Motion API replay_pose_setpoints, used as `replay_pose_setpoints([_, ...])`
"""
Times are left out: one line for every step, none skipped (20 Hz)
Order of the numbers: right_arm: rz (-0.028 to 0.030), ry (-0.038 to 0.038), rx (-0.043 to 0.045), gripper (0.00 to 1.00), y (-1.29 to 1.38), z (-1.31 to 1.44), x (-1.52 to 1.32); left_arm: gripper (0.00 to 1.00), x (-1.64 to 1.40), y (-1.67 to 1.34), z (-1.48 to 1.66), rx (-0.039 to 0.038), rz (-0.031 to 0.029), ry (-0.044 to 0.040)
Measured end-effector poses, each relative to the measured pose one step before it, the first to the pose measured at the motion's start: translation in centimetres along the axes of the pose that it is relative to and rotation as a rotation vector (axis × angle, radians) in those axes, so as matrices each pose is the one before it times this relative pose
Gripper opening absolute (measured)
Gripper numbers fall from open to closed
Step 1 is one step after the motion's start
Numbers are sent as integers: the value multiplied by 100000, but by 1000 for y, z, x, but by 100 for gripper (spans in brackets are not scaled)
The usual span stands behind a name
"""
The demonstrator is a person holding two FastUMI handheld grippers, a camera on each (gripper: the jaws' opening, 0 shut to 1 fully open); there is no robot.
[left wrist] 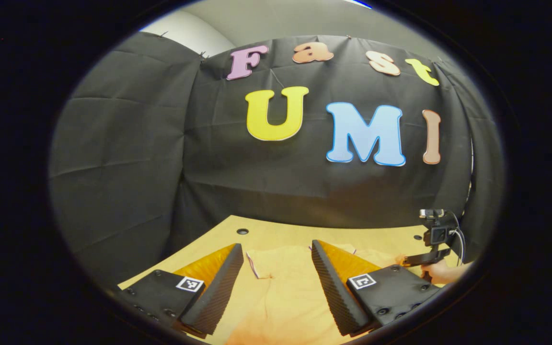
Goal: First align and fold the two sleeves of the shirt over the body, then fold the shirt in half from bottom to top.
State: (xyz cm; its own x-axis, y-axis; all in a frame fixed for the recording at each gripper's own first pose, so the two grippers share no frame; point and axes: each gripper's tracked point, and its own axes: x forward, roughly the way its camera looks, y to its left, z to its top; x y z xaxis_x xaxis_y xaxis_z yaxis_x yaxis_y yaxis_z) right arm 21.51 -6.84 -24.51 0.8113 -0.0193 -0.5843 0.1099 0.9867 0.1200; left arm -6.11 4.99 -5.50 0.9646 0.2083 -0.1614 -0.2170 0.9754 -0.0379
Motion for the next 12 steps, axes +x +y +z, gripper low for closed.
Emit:
replay_pose_setpoints([38,-1229,-1878,2,209,552,-394,94,72,-44,-69,-226,-121,15])
replay_pose_setpoints([602,-1949,-1340,2,397,700,-452,94,-179,-115,-16,-301,-194,-205])
replay_pose_setpoints([1276,-1924,-1261,1,550,788,-460,94,-66,-53,-9,-290,-136,-267])
replay_pose_setpoints([1373,-2322,-1611,1,675,714,-316,94,-179,31,143,-191,-139,-726])
replay_pose_setpoints([1010,-1941,-1696,2,526,801,-276,94,-29,39,92,-12,-150,-687])
replay_pose_setpoints([1549,-1495,-1076,1,873,601,-189,94,-4,159,-115,-9,-16,-78])
replay_pose_setpoints([1233,-532,-938,2,850,409,-132,94,104,317,71,-350,121,-204])
replay_pose_setpoints([1094,-311,-687,1,796,236,-61,94,106,211,-19,-726,-168,-95])
replay_pose_setpoints([1661,-328,-444,1,983,293,29,94,281,421,-50,-762,251,213])
replay_pose_setpoints([1252,51,-838,2,991,-11,54,94,86,501,-76,-836,116,24])
replay_pose_setpoints([1489,458,-1173,2,954,-5,37,94,252,470,-109,-605,185,108])
replay_pose_setpoints([1099,147,-1256,2,938,-80,170,94,233,594,-17,-298,263,241])
